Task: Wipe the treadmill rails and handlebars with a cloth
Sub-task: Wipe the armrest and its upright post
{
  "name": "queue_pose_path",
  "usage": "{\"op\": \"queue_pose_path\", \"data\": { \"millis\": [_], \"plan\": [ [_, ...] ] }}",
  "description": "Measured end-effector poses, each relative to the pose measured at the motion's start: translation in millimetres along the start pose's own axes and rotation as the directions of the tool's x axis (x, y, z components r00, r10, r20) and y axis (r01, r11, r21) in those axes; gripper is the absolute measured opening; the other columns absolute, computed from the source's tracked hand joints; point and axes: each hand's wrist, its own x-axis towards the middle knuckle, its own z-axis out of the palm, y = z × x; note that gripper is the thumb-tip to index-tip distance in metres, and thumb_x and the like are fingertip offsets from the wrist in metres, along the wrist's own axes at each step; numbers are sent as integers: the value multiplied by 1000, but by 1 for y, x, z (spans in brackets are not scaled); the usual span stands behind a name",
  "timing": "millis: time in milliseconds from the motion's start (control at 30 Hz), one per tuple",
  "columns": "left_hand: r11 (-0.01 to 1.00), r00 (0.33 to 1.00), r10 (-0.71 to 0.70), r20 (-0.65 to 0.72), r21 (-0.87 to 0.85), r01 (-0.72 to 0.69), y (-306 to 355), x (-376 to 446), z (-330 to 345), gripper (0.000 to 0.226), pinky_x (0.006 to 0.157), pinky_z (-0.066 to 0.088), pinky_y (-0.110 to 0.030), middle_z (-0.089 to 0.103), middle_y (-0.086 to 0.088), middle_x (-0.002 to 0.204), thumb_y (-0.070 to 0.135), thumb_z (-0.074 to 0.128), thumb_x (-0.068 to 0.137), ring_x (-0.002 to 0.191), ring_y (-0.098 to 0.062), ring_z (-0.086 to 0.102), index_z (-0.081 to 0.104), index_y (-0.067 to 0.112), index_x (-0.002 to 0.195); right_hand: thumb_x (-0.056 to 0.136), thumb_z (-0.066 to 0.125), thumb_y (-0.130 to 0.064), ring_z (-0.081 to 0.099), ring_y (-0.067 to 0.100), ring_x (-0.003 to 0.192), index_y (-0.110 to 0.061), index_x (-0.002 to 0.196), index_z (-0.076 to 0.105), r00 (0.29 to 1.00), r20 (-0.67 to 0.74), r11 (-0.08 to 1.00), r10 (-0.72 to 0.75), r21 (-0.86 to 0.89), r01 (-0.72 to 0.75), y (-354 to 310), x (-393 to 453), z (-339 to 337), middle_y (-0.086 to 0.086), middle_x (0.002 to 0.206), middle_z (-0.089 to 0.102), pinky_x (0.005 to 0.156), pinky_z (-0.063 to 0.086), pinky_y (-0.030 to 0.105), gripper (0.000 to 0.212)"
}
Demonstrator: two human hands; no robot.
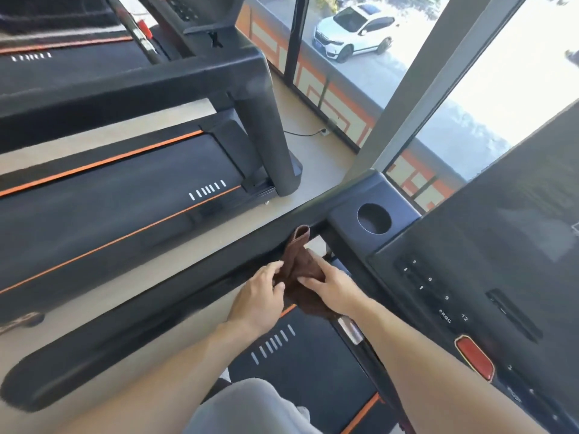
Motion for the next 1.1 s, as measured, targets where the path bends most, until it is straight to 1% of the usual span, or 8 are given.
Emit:
{"op": "queue_pose_path", "data": {
  "millis": [133, 233, 500, 600, 700, 867, 1033, 1100],
  "plan": [
    [998, 998, -59, 9, -19, 59, 15, -25, 31, 48, 112, 42, -38, 54, 8, 147, 23, 48, 102, 130, -16, 55, 43, 28, 150, 100, 66, -39, 73, -1, 81, -33, 112, 71, 983, 160, 877, 94, 454, -158, 22, -32, -11, -4, 106, 78, 74, 55, 14, 15],
    [994, 996, -80, 38, -73, 83, 28, -47, 61, 45, 109, 46, -37, 60, 10, 139, 25, 50, 103, 126, -15, 58, 46, 30, 147, 95, 73, -37, 77, 18, 81, -15, 114, 75, 955, 247, 809, 166, 520, -276, 65, -66, -6, 9, 100, 80, 69, 58, 24, 29],
    [974, 988, -149, 28, -166, 151, 31, -91, 124, 31, 91, 54, -40, 70, 13, 106, 32, 54, 101, 102, -14, 67, 48, 32, 132, 81, 72, -36, 71, 15, 84, -35, 126, 52, 992, 97, 990, 79, -122, -67, 103, -108, 4, -7, 99, 74, 73, 58, 32, 49],
    [967, 986, -163, 42, -193, 169, 23, -102, 128, 30, 91, 55, -41, 70, 18, 105, 35, 55, 100, 101, -9, 67, 51, 38, 130, 90, 64, -35, 68, 27, 100, -33, 161, 7, 999, -39, 866, -17, -500, -5, 99, -117, 23, 2, 122, 62, 71, 48, 36, 90],
    [956, 980, -197, 10, -222, 194, 14, -108, 122, 27, 91, 55, -40, 70, 22, 101, 34, 54, 100, 99, -5, 67, 53, 44, 126, 94, 63, -22, 60, 26, 114, -32, 160, -21, 984, -89, 738, -155, -672, 56, 91, -113, 36, 6, 143, 42, 69, 43, 35, 108],
    [947, 974, -220, -52, -249, 201, 8, -106, 94, 24, 89, 57, -34, 67, 28, 96, 29, 54, 102, 93, 3, 66, 52, 45, 121, 90, 67, -19, 60, 29, 114, -32, 160, -20, 953, -92, 658, -290, -742, 129, 60, -71, 41, 15, 162, 22, 67, 43, 33, 113],
    [945, 962, -250, -112, -246, 217, -7, -95, 59, 28, 87, 58, -31, 67, 23, 106, 27, 53, 101, 97, 0, 65, 54, 35, 128, 88, 61, -25, 67, 32, 101, -43, 163, 6, 929, -121, 822, -349, -515, 242, 23, -26, 27, 3, 150, 45, 68, 46, 34, 95],
    [946, 961, -252, -116, -237, 219, -14, -93, 50, 29, 85, 59, -31, 68, 19, 109, 27, 54, 101, 97, -1, 66, 55, 33, 129, 92, 60, -34, 64, 28, 115, -51, 160, 12, 925, -107, 871, -365, -392, 298, 16, -17, 15, -4, 147, 52, 81, 48, 37, 85]
  ]
}}
